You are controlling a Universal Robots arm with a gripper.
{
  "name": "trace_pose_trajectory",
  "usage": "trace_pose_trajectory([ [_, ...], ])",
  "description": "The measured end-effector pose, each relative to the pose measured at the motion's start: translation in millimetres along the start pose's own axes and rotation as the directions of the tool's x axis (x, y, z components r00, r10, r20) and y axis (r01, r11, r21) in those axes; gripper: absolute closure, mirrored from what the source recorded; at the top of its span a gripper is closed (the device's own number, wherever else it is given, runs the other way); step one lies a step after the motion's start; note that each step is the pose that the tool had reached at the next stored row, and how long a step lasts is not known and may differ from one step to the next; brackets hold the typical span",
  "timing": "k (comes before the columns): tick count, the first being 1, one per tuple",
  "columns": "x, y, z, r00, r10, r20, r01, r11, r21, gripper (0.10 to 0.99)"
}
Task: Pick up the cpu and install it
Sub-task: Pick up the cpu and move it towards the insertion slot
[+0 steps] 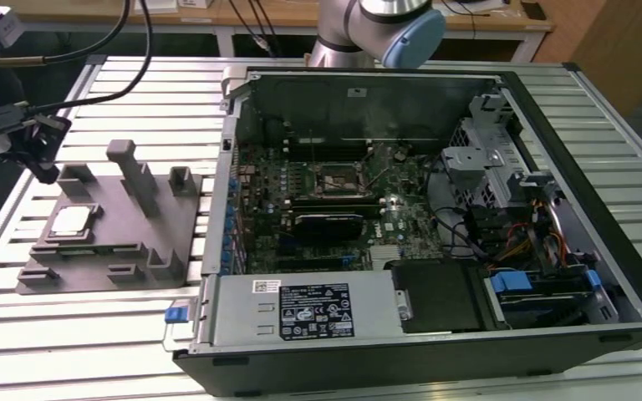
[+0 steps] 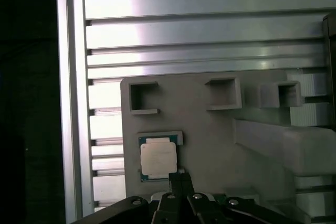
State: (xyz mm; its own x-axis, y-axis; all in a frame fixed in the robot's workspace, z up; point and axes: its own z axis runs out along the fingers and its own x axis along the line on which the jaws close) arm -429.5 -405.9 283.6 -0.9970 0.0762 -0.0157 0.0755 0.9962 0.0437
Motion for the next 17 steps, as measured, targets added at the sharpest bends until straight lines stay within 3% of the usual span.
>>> trace_pose_trajectory([
  [17, 4.5, -4.2, 29.5, 0.9999, 0.001, -0.0114, -0.001, 1.0, 0.001, 0.98],
])
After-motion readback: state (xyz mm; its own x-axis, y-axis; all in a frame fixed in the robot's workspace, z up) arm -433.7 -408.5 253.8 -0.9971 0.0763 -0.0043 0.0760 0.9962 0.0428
